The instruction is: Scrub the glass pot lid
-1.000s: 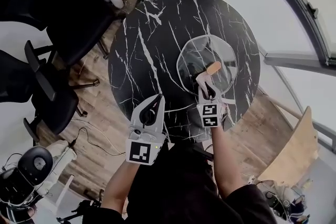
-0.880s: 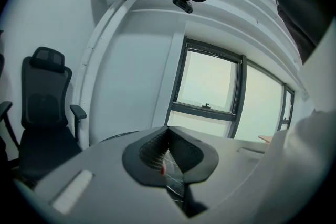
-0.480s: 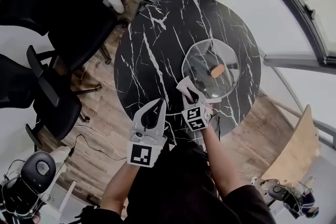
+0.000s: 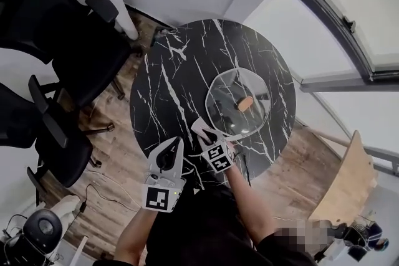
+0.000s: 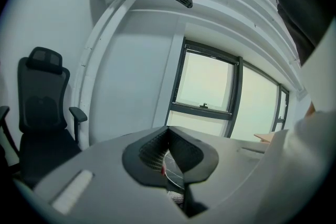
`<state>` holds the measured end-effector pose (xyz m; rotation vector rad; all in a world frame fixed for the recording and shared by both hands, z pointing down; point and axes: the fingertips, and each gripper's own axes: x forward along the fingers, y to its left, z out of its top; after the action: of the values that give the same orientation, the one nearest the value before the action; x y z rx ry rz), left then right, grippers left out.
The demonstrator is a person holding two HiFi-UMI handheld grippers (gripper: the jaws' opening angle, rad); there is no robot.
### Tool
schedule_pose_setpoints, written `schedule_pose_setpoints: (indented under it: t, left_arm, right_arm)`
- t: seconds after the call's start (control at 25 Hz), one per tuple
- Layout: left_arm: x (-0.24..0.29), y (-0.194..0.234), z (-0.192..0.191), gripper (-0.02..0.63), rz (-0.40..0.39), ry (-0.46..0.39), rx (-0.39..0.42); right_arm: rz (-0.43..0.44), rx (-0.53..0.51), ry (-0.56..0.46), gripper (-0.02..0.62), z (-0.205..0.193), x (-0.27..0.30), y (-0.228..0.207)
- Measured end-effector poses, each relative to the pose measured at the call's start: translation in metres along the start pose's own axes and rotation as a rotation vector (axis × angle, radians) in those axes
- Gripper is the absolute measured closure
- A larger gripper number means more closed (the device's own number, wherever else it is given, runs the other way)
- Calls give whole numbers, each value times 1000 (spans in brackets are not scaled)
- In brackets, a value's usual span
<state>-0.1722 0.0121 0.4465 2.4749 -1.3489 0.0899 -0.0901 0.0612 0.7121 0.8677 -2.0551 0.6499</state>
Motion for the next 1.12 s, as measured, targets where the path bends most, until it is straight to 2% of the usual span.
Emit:
schedule_pose_setpoints:
  t: [0.2,0.32,0.44,0.56,0.6,0.68,0.8,0.88,1.12]
  left_arm:
    - [0,-1,-8,603,-15,42,0]
    - [7,-5,-6,603,-32,36,-11]
    - [15,-14,1,603,-60,13,-7]
    - [22,-26,7,603,-76,7,0]
    - [23,-31,11,603,-74,-7,0]
    - [25,-43,16,603,-67,-31,9]
    - [29,-65,26,603,-62,-39,58]
    - [31,-78,37,603,-48,-57,73]
    - [21,-105,56,603,22,-80,120]
  right_arm:
    - [166,14,-32,525,14,-12,38]
    - [202,100,-179,525,42,-27,37]
    - [187,211,-324,525,68,-60,28]
    - [172,350,-514,525,96,-108,12]
    - [160,371,-572,525,104,-126,8]
    - [90,342,-657,525,115,-160,1]
    - [-132,234,-705,525,117,-202,-14]
    - [-235,203,-716,525,115,-224,-24]
    - [-252,271,-797,523,96,-272,-37]
